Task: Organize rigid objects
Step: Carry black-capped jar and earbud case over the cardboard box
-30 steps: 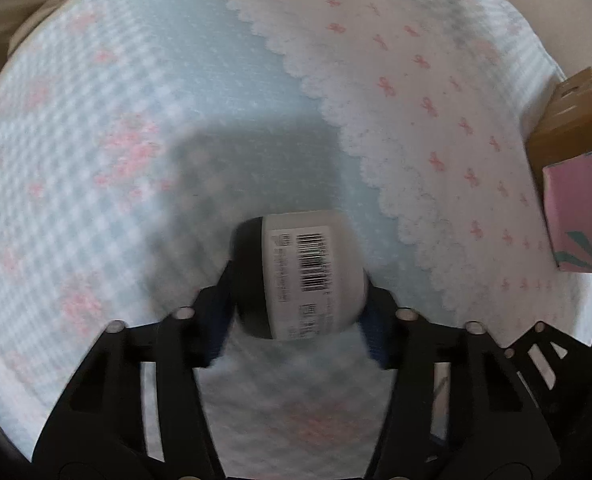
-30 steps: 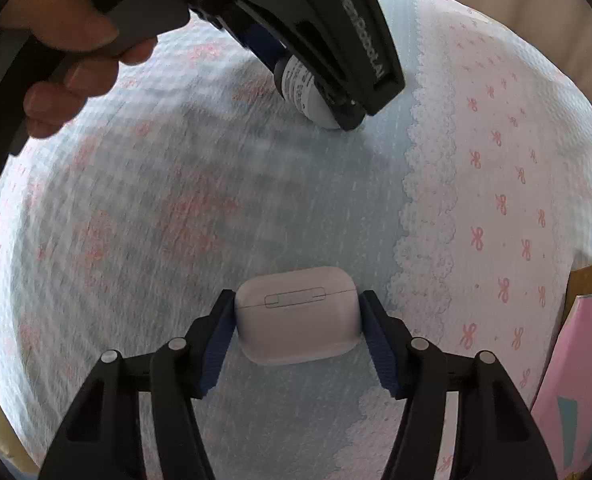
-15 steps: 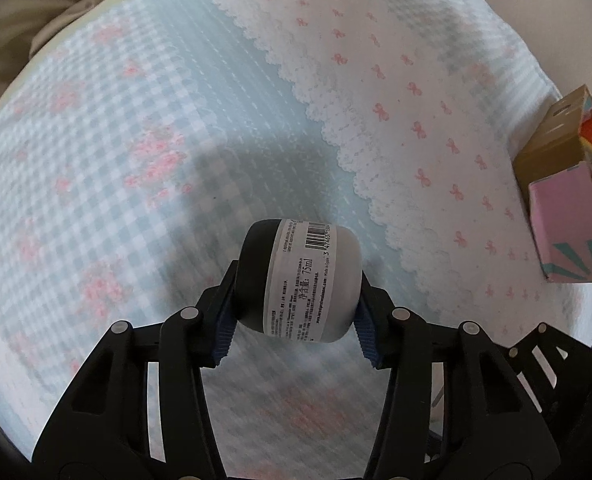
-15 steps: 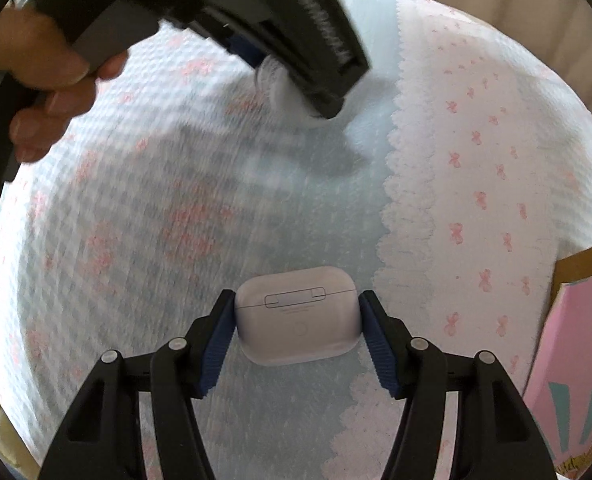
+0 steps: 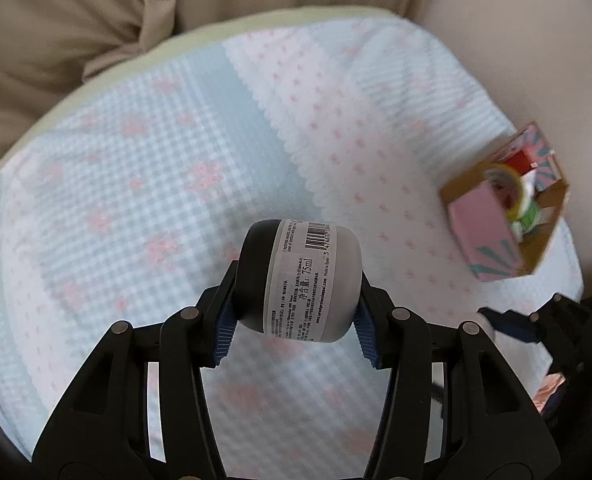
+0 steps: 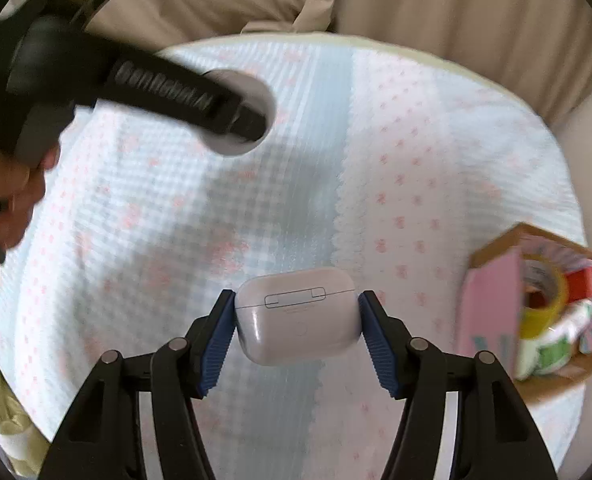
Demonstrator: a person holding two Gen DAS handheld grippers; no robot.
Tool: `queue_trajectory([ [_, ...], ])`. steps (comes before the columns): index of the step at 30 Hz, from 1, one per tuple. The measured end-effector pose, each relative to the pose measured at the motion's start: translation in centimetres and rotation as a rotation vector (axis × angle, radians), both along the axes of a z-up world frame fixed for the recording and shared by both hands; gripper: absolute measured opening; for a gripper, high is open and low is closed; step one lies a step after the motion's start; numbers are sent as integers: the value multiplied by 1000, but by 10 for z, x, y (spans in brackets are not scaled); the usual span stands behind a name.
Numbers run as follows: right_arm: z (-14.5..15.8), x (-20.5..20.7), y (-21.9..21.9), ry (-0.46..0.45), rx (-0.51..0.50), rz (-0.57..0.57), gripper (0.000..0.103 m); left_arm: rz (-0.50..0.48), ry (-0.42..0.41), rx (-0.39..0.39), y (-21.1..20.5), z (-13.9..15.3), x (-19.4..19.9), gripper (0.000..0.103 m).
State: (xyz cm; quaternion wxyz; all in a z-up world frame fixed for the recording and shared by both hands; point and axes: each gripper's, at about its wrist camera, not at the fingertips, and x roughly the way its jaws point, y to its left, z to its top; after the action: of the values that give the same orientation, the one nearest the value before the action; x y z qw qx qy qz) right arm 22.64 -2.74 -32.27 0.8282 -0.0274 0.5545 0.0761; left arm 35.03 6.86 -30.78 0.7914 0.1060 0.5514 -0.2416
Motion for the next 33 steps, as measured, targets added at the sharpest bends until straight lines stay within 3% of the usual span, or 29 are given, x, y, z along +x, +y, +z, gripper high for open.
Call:
queue_trajectory([
  [9, 105, -39, -34, -5, 33, -110, 57, -26, -82, -66, -18, 93, -61, 47],
  [17, 152, -61, -100, -39, 42, -214, 57, -22, -108, -123, -67, 136, -102, 47],
  [26, 169, -65, -212, -33, 65, -242, 57, 60, -91, -172, -160, 140, -127, 47],
  [33, 146, -57, -305, 5, 45, -238, 57, 88, -49, -171, -240, 116, -132, 47],
])
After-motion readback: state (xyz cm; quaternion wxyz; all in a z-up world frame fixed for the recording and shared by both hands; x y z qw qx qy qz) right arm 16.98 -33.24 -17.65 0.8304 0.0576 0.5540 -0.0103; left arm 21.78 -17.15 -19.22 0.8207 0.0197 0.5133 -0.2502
